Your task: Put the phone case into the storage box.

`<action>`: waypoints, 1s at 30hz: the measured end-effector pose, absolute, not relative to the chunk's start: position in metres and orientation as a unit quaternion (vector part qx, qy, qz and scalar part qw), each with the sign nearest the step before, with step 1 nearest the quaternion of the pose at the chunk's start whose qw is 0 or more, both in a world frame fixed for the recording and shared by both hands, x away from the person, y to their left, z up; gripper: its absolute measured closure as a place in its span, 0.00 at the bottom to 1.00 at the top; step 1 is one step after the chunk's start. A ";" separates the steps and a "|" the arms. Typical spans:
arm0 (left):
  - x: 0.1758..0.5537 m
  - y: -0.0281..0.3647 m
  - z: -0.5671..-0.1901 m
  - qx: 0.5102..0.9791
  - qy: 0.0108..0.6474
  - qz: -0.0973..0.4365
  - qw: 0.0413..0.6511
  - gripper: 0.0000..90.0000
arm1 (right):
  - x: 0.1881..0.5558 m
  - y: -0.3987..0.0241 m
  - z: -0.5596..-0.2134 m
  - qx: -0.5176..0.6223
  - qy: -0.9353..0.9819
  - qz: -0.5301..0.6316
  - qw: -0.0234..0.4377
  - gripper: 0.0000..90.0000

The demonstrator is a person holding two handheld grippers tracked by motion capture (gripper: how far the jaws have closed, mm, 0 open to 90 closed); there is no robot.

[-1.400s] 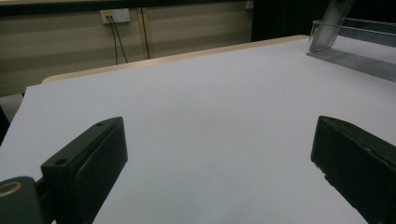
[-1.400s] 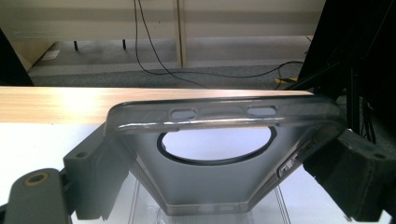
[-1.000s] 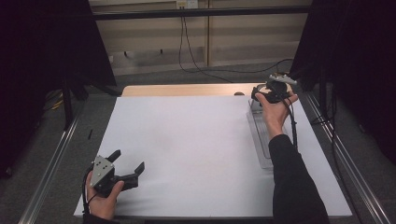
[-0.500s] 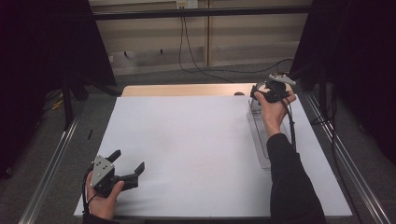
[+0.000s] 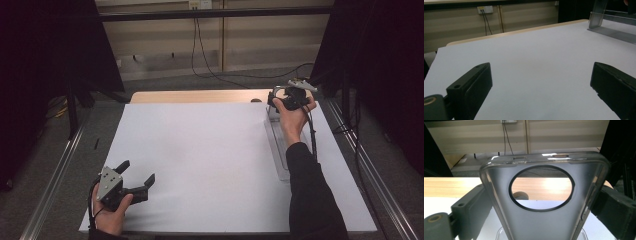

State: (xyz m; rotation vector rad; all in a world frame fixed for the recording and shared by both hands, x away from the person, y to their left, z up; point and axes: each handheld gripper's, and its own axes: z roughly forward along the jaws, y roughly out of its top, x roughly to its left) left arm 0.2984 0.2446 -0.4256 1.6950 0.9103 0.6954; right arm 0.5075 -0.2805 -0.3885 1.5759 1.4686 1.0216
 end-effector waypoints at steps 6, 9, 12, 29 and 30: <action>0.298 0.245 -0.426 0.707 0.380 0.290 0.521 0.04 | 0.508 -0.284 -0.388 0.610 0.572 0.412 0.363 0.02; 0.298 0.244 -0.426 0.708 0.379 0.290 0.521 0.04 | 0.507 -0.287 -0.387 0.606 0.570 0.426 0.355 0.01; 0.298 0.244 -0.426 0.710 0.377 0.289 0.519 0.05 | 0.507 -0.289 -0.386 0.598 0.570 0.437 0.356 0.00; 0.299 0.244 -0.426 0.709 0.380 0.290 0.519 0.04 | 0.507 -0.297 -0.380 0.581 0.559 0.485 0.340 0.00; 0.299 0.244 -0.426 0.709 0.380 0.290 0.519 0.04 | 0.507 -0.297 -0.380 0.578 0.560 0.486 0.340 0.00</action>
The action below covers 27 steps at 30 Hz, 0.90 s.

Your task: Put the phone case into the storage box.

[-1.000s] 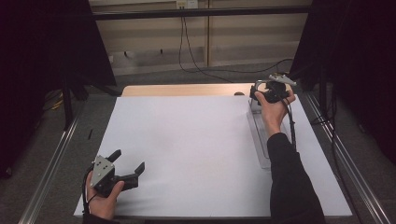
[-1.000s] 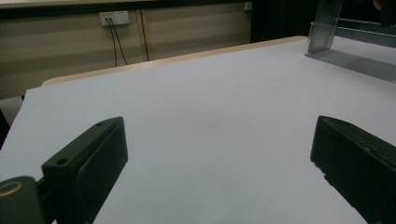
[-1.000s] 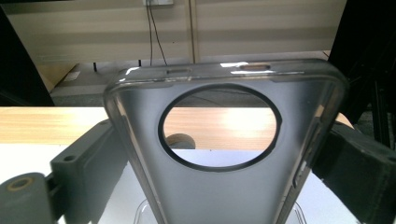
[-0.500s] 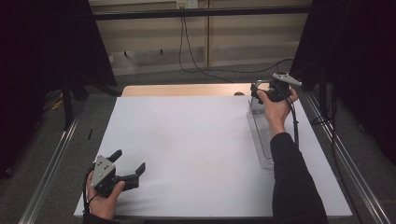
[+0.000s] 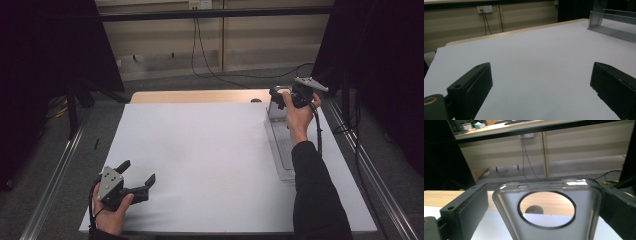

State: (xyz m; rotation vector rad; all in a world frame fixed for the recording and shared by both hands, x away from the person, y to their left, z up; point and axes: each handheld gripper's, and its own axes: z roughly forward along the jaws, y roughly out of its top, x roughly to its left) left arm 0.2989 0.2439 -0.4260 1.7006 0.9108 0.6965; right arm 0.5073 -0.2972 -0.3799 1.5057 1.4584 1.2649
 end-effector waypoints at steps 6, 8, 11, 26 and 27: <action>0.299 0.244 -0.426 0.710 0.380 0.291 0.517 0.04 | 0.507 -0.302 -0.377 0.577 0.553 0.492 0.345 0.00; 0.299 0.244 -0.426 0.712 0.378 0.289 0.517 0.04 | 0.506 -0.303 -0.376 0.584 0.548 0.492 0.342 0.00; 0.299 0.243 -0.426 0.712 0.378 0.289 0.517 0.05 | 0.506 -0.304 -0.374 0.580 0.543 0.501 0.343 0.00; 0.300 0.242 -0.427 0.711 0.379 0.288 0.518 0.04 | 0.504 -0.307 -0.365 0.558 0.548 0.512 0.355 0.00; 0.300 0.242 -0.427 0.711 0.379 0.288 0.518 0.04 | 0.504 -0.305 -0.363 0.554 0.553 0.508 0.360 0.00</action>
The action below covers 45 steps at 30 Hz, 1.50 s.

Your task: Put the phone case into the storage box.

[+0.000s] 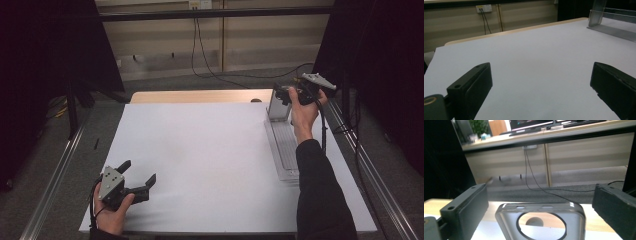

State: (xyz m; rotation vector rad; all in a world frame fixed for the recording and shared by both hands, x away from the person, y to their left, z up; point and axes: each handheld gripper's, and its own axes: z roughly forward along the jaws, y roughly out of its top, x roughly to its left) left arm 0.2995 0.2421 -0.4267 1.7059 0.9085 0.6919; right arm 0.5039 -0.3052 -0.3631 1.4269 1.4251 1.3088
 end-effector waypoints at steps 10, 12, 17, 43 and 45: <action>0.299 0.243 -0.426 0.710 0.378 0.290 0.519 0.04 | 0.504 -0.300 -0.353 0.538 0.564 0.504 0.373 0.00; 0.299 0.243 -0.426 0.711 0.378 0.289 0.518 0.04 | 0.503 -0.302 -0.351 0.536 0.561 0.505 0.377 0.00; 0.298 0.242 -0.425 0.706 0.377 0.292 0.523 0.04 | 0.500 -0.305 -0.347 0.536 0.562 0.503 0.379 0.00; 0.302 0.242 -0.424 0.696 0.385 0.298 0.527 0.04 | 0.474 -0.298 -0.335 0.497 0.580 0.523 0.379 0.00; 0.301 0.242 -0.424 0.694 0.384 0.300 0.530 0.04 | 0.470 -0.298 -0.338 0.499 0.577 0.526 0.377 0.00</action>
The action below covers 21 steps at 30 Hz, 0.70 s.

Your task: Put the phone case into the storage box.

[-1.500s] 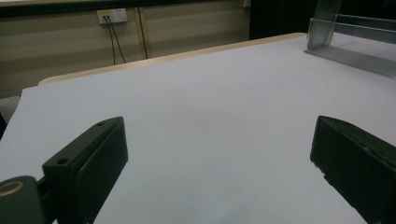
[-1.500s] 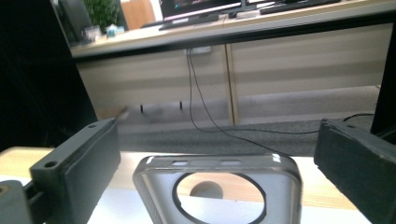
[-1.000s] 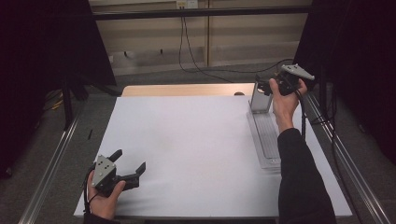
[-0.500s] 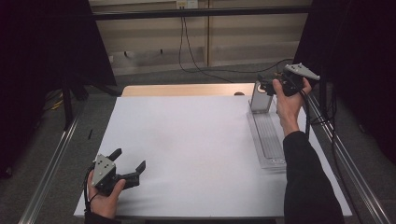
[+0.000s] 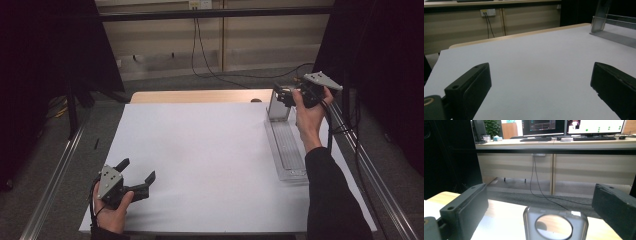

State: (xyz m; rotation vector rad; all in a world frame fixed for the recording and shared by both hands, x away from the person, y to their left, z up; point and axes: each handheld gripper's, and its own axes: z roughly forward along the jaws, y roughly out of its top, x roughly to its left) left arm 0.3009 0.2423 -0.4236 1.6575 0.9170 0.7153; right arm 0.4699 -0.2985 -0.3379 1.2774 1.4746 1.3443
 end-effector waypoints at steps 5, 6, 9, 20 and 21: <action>0.300 0.243 -0.424 0.692 0.387 0.303 0.529 0.03 | 0.462 -0.300 -0.340 0.496 0.580 0.528 0.373 0.00; 0.300 0.244 -0.424 0.692 0.386 0.301 0.530 0.03 | 0.460 -0.300 -0.341 0.496 0.580 0.528 0.373 0.00; 0.299 0.244 -0.423 0.688 0.385 0.296 0.539 0.03 | 0.456 -0.300 -0.346 0.496 0.582 0.527 0.372 0.00; 0.298 0.244 -0.422 0.688 0.381 0.294 0.543 0.03 | 0.433 -0.294 -0.356 0.472 0.608 0.525 0.363 0.00; 0.298 0.244 -0.422 0.689 0.381 0.294 0.543 0.03 | 0.431 -0.293 -0.357 0.470 0.611 0.524 0.361 0.00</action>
